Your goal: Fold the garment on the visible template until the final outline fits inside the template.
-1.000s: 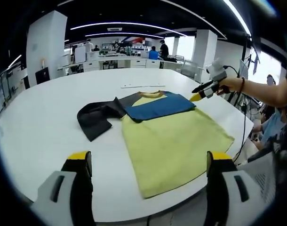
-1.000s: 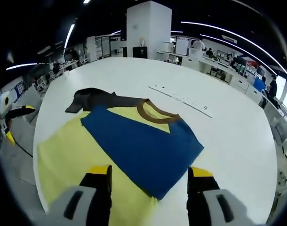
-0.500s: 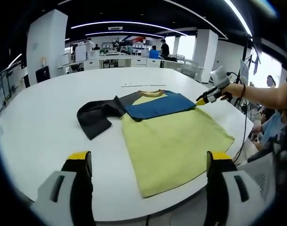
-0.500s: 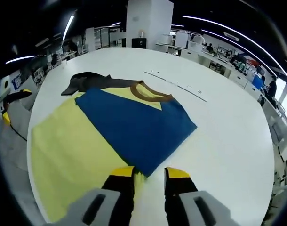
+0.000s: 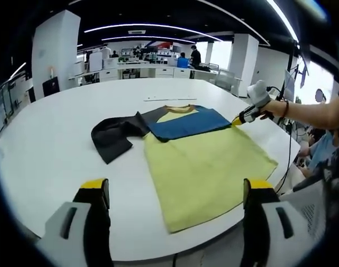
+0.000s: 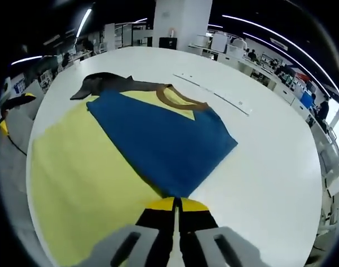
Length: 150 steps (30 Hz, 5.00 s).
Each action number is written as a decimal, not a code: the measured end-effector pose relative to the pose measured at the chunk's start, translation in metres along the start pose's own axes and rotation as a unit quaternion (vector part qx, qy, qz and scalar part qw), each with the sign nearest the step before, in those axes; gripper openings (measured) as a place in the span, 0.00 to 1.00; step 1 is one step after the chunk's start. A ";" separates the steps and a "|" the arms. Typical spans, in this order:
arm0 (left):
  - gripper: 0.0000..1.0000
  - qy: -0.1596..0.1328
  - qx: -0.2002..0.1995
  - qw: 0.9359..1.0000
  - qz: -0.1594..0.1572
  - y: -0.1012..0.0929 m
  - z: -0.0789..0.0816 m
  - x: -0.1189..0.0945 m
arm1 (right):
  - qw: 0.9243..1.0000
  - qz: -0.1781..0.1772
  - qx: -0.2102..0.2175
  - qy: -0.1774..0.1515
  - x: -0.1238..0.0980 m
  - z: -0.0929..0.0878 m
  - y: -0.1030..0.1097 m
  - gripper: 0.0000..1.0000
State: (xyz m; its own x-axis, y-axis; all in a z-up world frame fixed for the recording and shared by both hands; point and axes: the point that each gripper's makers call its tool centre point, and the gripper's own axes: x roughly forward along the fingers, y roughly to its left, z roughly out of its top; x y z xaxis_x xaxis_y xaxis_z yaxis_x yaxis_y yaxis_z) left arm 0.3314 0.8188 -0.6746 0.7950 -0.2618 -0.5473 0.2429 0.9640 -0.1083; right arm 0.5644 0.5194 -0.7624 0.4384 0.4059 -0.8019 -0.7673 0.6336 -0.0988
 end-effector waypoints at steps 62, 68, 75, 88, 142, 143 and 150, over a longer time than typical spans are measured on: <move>0.80 0.023 -0.039 0.997 0.062 0.044 -0.005 0.019 | 0.990 -0.010 0.138 -0.017 -0.020 -0.042 -0.059 0.14; 0.77 0.016 -0.055 0.995 0.077 0.051 -0.002 0.021 | 0.976 -0.013 0.199 -0.087 -0.037 -0.021 -0.056 0.51; 0.76 -0.011 -0.082 0.991 0.101 0.063 0.012 0.029 | 0.971 0.026 0.190 -0.144 -0.066 0.007 -0.025 0.78; 0.60 -0.013 -0.135 0.981 0.139 0.082 0.013 0.059 | 0.969 0.064 0.145 -0.189 -0.119 0.031 0.016 0.97; 0.00 0.039 -0.256 0.911 0.320 0.138 -0.013 0.127 | 0.980 -0.032 0.078 -0.178 -0.141 -0.002 0.010 0.96; 0.00 0.038 -0.258 0.913 0.314 0.138 -0.013 0.125 | 0.980 -0.033 0.079 -0.179 -0.141 -0.002 0.010 0.96; 0.00 0.031 -0.208 0.925 0.318 0.162 -0.009 0.101 | 0.980 -0.034 0.075 -0.180 -0.146 -0.002 0.010 0.96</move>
State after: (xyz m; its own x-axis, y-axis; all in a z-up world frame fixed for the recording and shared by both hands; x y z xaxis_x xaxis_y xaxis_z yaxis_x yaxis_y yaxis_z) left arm 0.4455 0.9487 -0.7550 0.6674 0.3553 -0.6545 -0.5075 0.8602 -0.0505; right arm 0.4920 0.4652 -0.6470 0.6430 0.5488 -0.5342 -0.6655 0.7455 -0.0352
